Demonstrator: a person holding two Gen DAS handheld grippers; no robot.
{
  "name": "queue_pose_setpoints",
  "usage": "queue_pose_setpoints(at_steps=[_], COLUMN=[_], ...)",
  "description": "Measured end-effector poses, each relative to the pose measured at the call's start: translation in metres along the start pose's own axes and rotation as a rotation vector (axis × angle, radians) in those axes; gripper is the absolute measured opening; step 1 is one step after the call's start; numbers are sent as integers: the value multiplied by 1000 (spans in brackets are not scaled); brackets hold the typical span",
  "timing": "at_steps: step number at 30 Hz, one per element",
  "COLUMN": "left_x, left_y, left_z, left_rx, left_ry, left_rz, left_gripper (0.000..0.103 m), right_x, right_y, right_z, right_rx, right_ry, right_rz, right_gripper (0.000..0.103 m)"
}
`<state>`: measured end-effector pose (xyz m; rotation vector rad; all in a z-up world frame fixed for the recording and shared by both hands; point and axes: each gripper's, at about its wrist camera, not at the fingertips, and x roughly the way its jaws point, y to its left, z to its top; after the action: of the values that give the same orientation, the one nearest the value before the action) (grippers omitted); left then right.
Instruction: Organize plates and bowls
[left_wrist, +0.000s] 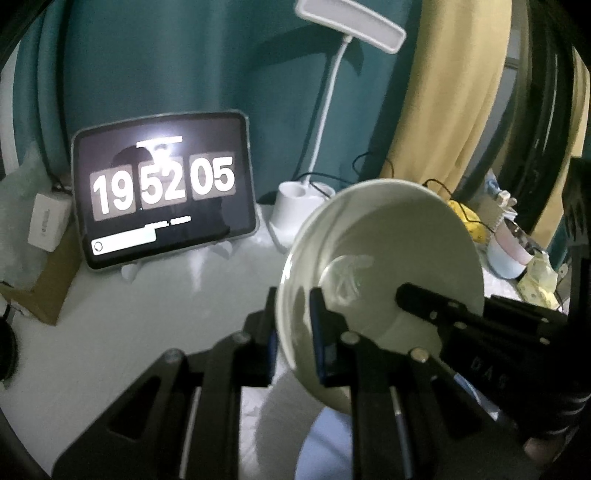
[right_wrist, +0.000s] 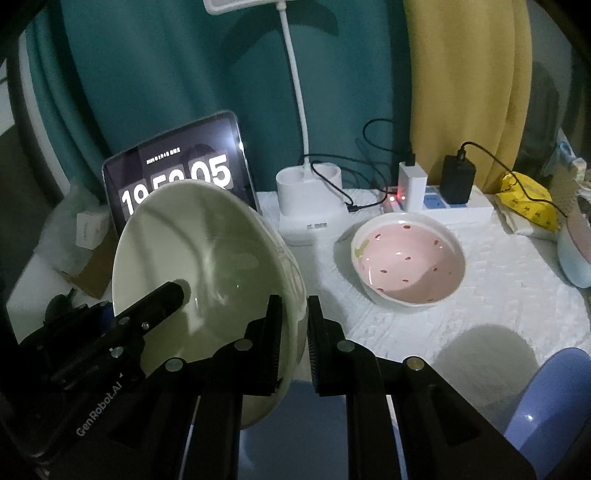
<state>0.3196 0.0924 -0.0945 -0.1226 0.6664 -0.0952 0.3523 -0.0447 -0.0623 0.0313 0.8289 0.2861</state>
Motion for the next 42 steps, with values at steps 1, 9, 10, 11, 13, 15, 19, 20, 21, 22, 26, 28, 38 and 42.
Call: queue_pose_setpoints(at_steps=[1, 9, 10, 11, 13, 15, 19, 20, 21, 22, 26, 28, 38, 42], left_x=[-3, -21, -23, -25, -30, -33, -39, -40, -42, -43, -47, -48, -54, -56], left_y=[-3, -24, -26, -29, -36, -41, -50, -52, -56, -58, -71, -76, -114, -129], left_z=[0, -1, -1, -1, -1, -1, -1, -1, -1, -1, -4, -6, -14, -17], left_rx=[3, 25, 27, 31, 38, 42, 47, 50, 54, 57, 72, 78, 114, 131], left_ry=[-2, -28, -31, -35, -40, -42, -49, -51, -52, -53, -55, -55, -49, -46], left_rz=[-1, -18, -19, -21, -23, -26, -33, -35, -37, -39, -48, -53, -85, -97], left_gripper=[15, 15, 15, 15, 15, 15, 15, 15, 15, 15, 15, 15, 15, 15], right_x=[-4, -29, -32, -35, -40, -45, -56, -59, -61, -64, -76, -82, -107, -117], right_y=[-1, -11, -13, -14, -18, -21, -28, -31, -32, -34, -43, -48, -79, -93], right_z=[0, -5, -6, -6, -7, -8, -11, -11, -11, -12, -14, -17, -31, -37], right_rx=[1, 17, 21, 24, 29, 36, 47, 50, 52, 54, 64, 71, 114, 133], right_ry=[-6, -37, -40, -43, -51, -56, -68, -72, -75, -79, -91, -96, -117, -126], right_rz=[-1, -9, -8, -8, -10, -10, -10, -11, -12, -13, -21, -24, -48, -56], right_gripper=[14, 14, 14, 14, 14, 14, 14, 14, 14, 14, 14, 14, 14, 14])
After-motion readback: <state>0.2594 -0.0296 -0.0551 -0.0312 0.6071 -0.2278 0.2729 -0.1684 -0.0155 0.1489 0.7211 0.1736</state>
